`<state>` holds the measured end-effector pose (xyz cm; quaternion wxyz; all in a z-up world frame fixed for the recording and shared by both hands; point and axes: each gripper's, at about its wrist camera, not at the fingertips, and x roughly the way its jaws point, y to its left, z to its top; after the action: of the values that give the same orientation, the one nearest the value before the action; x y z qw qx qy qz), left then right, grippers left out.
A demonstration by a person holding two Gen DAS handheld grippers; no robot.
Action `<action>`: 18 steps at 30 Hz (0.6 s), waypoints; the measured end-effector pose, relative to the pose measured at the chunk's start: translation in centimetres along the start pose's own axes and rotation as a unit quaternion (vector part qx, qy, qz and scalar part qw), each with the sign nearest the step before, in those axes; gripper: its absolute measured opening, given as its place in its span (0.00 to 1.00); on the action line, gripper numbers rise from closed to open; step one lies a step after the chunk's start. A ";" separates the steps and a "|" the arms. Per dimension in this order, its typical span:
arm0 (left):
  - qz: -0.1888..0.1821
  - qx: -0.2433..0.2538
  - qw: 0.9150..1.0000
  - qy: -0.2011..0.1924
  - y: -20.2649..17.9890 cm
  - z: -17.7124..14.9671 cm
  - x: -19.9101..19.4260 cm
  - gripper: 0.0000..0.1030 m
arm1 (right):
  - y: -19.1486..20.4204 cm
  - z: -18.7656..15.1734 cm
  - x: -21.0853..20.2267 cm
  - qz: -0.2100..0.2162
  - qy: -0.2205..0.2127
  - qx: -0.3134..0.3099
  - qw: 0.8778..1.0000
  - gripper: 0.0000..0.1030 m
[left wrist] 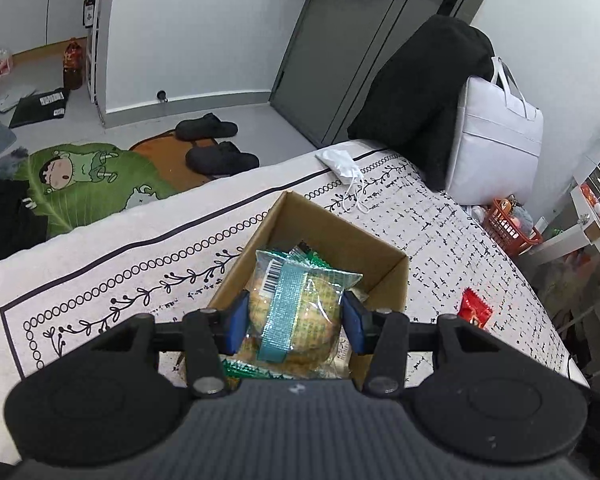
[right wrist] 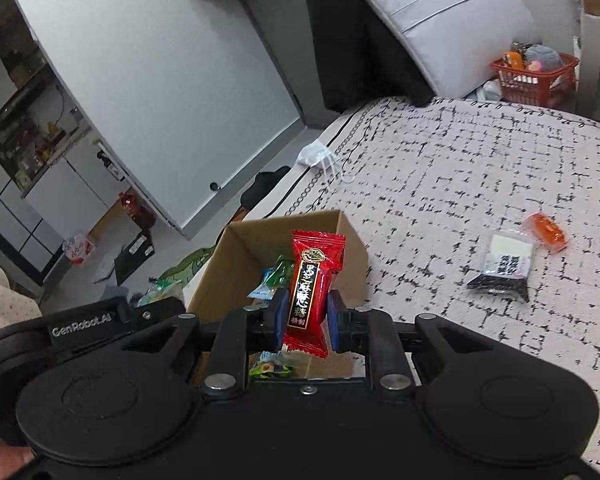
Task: Organize snacks
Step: 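Carry red candy bar with right gripper while left carries biscuit pack to box, then open both grippers over the box, releasing both snacks inside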
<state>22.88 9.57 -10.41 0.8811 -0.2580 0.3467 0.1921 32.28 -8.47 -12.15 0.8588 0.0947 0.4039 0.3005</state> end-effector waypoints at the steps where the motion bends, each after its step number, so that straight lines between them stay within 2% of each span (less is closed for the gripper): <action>1: -0.001 -0.002 1.000 0.002 0.2 0.0 0.2 0.46 | 0.2 -0.1 0.2 0.001 0.004 -0.002 1.000 0.20; 7: -0.007 -0.009 1.000 0.010 1.2 0.5 1.1 0.46 | 1.3 -0.6 1.5 0.019 0.033 -0.008 0.999 0.21; 9: -0.008 -0.011 1.000 0.013 1.4 0.6 1.5 0.46 | 1.6 -0.9 2.0 0.028 0.047 -0.009 0.998 0.25; 12: -0.011 -0.015 1.000 0.018 1.7 0.7 2.0 0.46 | 1.8 -1.2 2.7 0.043 0.068 -0.005 0.997 0.47; 18: -0.015 -0.017 0.999 0.029 1.9 0.9 3.2 0.47 | 0.6 -0.5 2.8 0.016 0.058 0.014 0.998 0.48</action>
<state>24.54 12.11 -12.75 0.8689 -0.2835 0.3650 0.1774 33.01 -6.36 -14.08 0.8277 0.0952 0.4557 0.3134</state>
